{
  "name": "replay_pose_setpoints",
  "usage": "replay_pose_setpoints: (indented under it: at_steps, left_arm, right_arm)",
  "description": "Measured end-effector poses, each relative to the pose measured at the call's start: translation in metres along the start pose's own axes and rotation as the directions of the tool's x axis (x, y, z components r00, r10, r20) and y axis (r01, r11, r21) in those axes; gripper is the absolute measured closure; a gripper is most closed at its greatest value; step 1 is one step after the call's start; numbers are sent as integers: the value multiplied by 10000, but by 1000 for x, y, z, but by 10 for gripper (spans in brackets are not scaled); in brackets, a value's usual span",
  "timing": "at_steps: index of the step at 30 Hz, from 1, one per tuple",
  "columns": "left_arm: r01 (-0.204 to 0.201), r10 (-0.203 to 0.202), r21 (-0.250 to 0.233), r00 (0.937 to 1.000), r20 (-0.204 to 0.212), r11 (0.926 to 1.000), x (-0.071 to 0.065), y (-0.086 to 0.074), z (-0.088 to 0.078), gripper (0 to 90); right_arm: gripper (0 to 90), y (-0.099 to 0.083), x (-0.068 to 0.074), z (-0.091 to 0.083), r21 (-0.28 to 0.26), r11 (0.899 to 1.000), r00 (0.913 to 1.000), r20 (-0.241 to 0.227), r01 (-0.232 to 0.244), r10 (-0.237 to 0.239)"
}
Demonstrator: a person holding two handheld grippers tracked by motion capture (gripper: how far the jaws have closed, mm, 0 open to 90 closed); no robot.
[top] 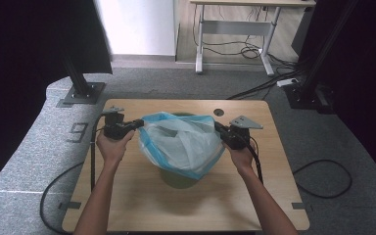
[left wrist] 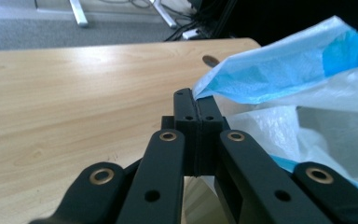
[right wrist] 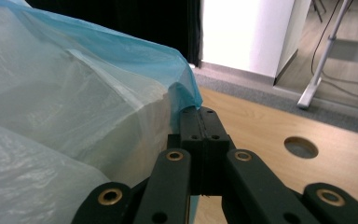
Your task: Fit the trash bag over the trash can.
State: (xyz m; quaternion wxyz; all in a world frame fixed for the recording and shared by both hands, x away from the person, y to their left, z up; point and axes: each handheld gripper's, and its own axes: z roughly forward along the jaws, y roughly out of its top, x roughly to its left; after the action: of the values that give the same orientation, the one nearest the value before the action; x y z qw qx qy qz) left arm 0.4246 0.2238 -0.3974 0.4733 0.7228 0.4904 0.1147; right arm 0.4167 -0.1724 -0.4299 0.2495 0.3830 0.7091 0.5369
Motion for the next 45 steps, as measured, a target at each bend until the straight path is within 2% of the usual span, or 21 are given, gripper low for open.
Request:
replay_pose_setpoints:
  at_steps: [2,4,10,16,18,21,26,29,32,35,36,40,41,43,44,45]
  left_arm:
    - [21,-22,142,10000,3,9999,0,-2,4,899]
    - [-15,13,453,10000,28,9990,1,-7,13,898]
    - [234,-249,711,9995,203,9972,6,-14,27,899]
    - [278,-310,902,9989,346,9955,7,-19,34,899]
    - [398,-447,1014,9979,465,9941,8,-22,39,899]
    - [381,-434,1086,9980,467,9934,7,-23,41,900]
    - [111,-190,1461,9984,528,9892,1,-26,50,900]
    - [-34,-45,1631,9988,481,9866,-2,-31,52,900]
    - [68,-152,1681,9987,492,9857,2,-37,51,900]
    - [178,-262,1696,9985,471,9854,6,-43,49,899]
    - [212,-300,1693,9983,494,9853,8,-46,48,900]
    - [130,-225,1864,9985,491,9824,9,-50,50,899]
    - [107,-201,1978,9988,455,9802,9,-51,51,899]
    - [62,-150,2041,9990,414,9789,9,-54,51,899]
    - [7,-95,1965,9990,439,9805,8,-55,50,899]
    - [7,-95,1965,9990,439,9805,8,-55,50,898]
  right_arm:
    - [888,-3,-1,3,18,9999,9999,-30,-117,117]
    - [888,-10,-3,9,183,9987,9986,-207,-476,480]
    - [889,-22,-5,19,628,9949,9961,-345,-790,813]
    - [889,-25,-4,24,882,9921,9944,-476,-895,939]
    - [890,-28,-6,27,1099,9880,9921,-496,-1089,1148]
    - [890,-29,-7,29,1205,9854,9901,-573,-1202,1278]
    - [890,-36,-5,34,1894,9706,9833,-758,-1485,1653]
    - [890,-37,-2,35,2036,9691,9849,-741,-1389,1567]
    - [890,-41,-1,34,2124,9697,9887,-620,-1203,1363]
    - [890,-49,-6,34,2246,9652,9882,-423,-1340,1470]
    - [890,-54,-10,32,2234,9621,9849,-388,-1561,1688]
    - [890,-59,-12,30,2370,9595,9859,-322,-1523,1644]
    - [890,-63,-12,29,2634,9543,9879,-251,-1411,1530]
    - [890,-64,-12,29,2677,9538,9887,-243,-1364,1482]
    - [888,-66,-13,24,2346,9635,9909,-59,-1290,1341]
    - [888,-66,-13,24,2346,9635,9909,-59,-1290,1341]
